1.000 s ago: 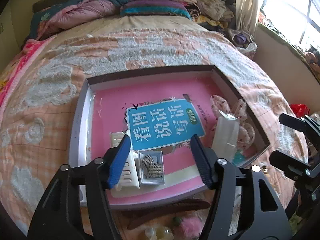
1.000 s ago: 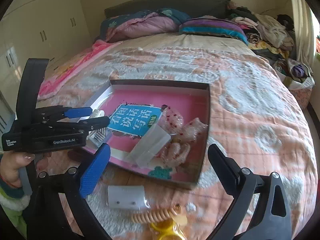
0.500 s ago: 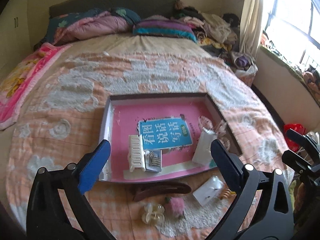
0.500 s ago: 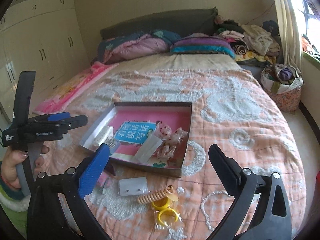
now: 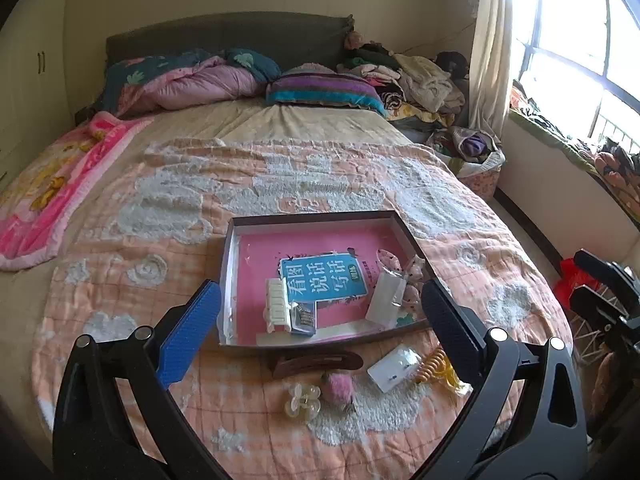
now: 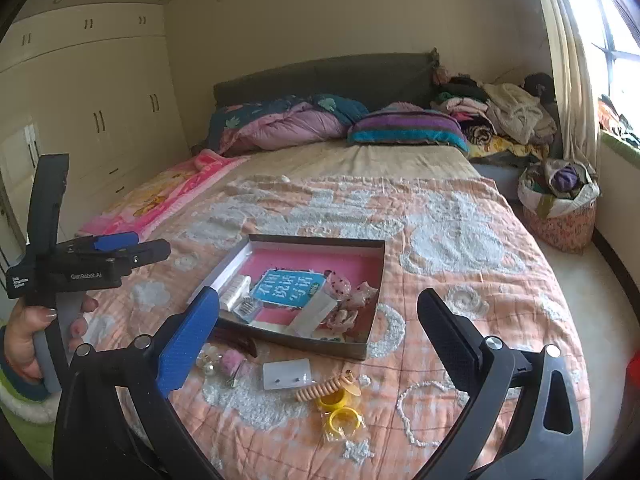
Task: Organize jewelry
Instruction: 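Withdraw both open tools from the box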
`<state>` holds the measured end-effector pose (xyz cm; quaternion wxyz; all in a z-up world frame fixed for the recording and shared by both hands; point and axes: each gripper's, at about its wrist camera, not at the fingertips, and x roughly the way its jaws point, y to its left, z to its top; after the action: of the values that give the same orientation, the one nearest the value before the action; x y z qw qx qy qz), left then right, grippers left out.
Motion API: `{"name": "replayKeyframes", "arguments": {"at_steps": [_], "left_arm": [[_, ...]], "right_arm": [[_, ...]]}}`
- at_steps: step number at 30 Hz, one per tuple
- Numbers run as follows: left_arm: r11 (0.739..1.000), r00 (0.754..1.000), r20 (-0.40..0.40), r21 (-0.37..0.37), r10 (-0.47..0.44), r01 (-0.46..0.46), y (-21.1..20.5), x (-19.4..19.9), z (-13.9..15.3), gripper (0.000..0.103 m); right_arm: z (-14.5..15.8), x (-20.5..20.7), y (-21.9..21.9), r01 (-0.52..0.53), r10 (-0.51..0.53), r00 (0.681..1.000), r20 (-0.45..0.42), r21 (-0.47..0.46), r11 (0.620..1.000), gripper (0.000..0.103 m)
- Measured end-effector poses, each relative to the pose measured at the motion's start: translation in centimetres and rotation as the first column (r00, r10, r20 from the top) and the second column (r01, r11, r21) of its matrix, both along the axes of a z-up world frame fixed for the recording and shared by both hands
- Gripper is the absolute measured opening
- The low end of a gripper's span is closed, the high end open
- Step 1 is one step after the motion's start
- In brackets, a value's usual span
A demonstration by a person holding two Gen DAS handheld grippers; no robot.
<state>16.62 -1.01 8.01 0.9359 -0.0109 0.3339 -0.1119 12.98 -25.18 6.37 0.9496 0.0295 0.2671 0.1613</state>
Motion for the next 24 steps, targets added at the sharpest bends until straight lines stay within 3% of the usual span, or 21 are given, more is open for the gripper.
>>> {"name": "replayKeyframes", "arguments": {"at_steps": [11,24], "left_arm": [[0.999,0.999,0.034,-0.019,-0.028,0.029,-0.6,-3.2,0.7,0.094],[0.995,0.995,-0.020,-0.001,-0.098,0.098,-4.3,-4.8,-1.5,0.094]], "right_arm": [[1.9,-3.6,-0.6,0.006,-0.006,0.999,0.042,0.001,1.000,0.099],[1.6,-8.8,-3.8,0.071,-0.069,0.995,0.076,-0.027,0.997,0.099]]}}
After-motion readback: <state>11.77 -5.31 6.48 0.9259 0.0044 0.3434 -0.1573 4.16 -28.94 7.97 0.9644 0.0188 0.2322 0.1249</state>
